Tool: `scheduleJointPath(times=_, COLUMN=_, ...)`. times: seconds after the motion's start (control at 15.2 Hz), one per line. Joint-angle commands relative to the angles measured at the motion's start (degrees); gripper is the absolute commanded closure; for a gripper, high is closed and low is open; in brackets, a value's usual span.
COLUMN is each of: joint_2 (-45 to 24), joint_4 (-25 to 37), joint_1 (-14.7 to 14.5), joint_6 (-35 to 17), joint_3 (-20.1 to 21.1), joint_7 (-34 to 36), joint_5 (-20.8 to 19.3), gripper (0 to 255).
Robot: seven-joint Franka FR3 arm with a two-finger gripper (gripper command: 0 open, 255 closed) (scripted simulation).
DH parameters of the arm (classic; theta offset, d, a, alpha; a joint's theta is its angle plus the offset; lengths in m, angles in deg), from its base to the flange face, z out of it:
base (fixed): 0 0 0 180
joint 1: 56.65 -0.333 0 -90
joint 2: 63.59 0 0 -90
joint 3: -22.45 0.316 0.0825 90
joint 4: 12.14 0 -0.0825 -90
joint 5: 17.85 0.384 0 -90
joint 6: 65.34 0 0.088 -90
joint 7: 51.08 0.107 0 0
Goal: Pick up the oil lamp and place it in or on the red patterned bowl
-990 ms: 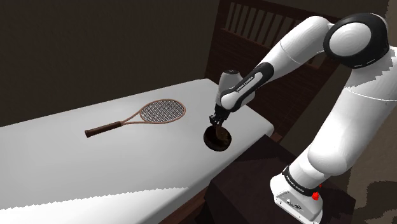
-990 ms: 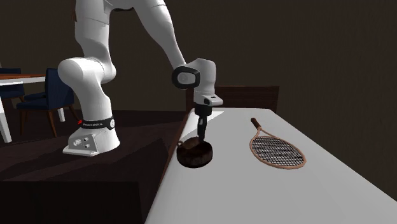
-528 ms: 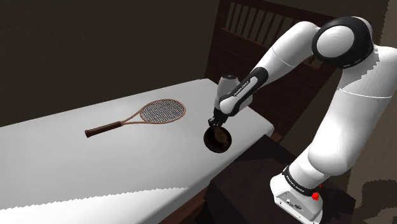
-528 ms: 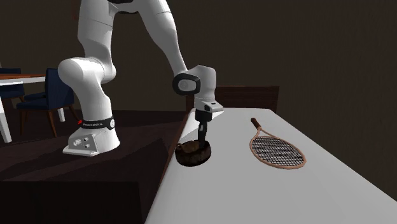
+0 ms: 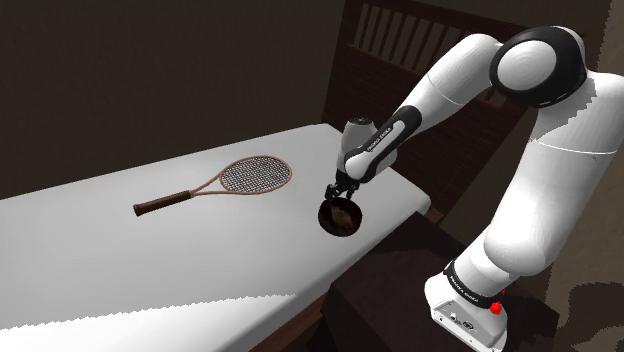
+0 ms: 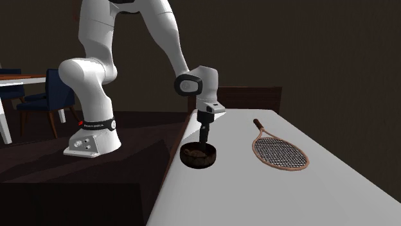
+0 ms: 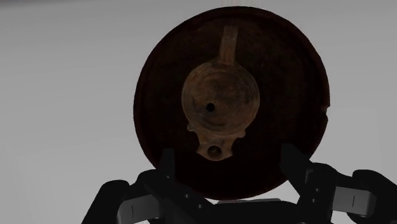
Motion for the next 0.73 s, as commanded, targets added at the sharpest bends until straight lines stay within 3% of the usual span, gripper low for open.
scheduleJointPath(times=0.0, joint_2=0.0, joint_4=0.0, joint_1=0.0, joint_6=0.0, joint_3=0.0, joint_7=0.0, joint_5=0.0, gripper=0)
scheduleJointPath(times=0.13, joint_2=0.0, joint_4=0.0, joint_1=0.0, joint_6=0.0, joint_3=0.0, joint_7=0.0, joint_5=0.0, gripper=0)
scheduleJointPath(times=0.4, joint_2=7.5, joint_4=-0.1, joint_1=0.4, joint_6=7.4, joint_3=0.8, joint_7=-1.1, joint_5=1.5, gripper=0)
scheduleJointPath(times=0.66, joint_2=7.5, joint_4=-0.1, joint_1=0.4, joint_6=7.4, joint_3=0.8, joint_7=-1.1, joint_5=1.5, gripper=0)
